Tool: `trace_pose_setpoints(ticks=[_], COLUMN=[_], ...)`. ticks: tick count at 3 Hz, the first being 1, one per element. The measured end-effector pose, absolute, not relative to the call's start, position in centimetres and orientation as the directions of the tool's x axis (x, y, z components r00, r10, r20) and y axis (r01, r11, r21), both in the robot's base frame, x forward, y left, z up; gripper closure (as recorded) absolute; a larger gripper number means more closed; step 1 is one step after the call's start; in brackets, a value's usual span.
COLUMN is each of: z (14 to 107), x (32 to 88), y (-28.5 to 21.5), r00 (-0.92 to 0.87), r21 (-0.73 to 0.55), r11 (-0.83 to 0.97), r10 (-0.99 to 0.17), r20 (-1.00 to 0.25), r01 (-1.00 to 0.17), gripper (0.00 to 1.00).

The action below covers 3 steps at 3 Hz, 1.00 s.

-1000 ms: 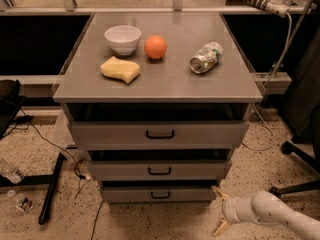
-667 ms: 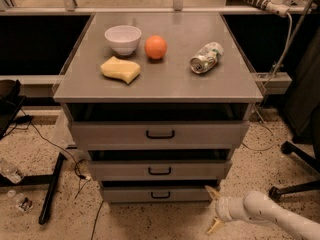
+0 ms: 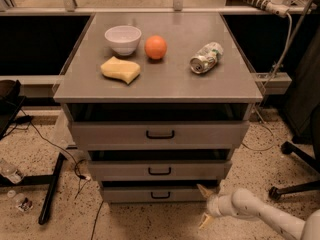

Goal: Open bottom drawer

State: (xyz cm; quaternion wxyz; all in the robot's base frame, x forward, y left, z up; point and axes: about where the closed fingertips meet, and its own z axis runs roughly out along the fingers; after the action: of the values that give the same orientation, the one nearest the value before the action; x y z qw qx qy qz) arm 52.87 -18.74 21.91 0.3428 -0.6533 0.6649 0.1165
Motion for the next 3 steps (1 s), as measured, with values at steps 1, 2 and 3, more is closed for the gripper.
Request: trace_pose_setpoints(ticks=[1,2,3], z=[21.2,20.4,18.8], x=[54.9,56.7,58.2], y=[-18.1,-17.6,-17.6], r00=[0.112,0.126,0.113], r21=[-0.319,-0.335,-0.322], r11=[0.103,0.091,0.093], r10=[-0.8,-0.808,-0.817], r20=[-0.59,-0.575,-0.565], r01=[-0.942,-0.938,-0.942], gripper=[0.0,0.0,0.0])
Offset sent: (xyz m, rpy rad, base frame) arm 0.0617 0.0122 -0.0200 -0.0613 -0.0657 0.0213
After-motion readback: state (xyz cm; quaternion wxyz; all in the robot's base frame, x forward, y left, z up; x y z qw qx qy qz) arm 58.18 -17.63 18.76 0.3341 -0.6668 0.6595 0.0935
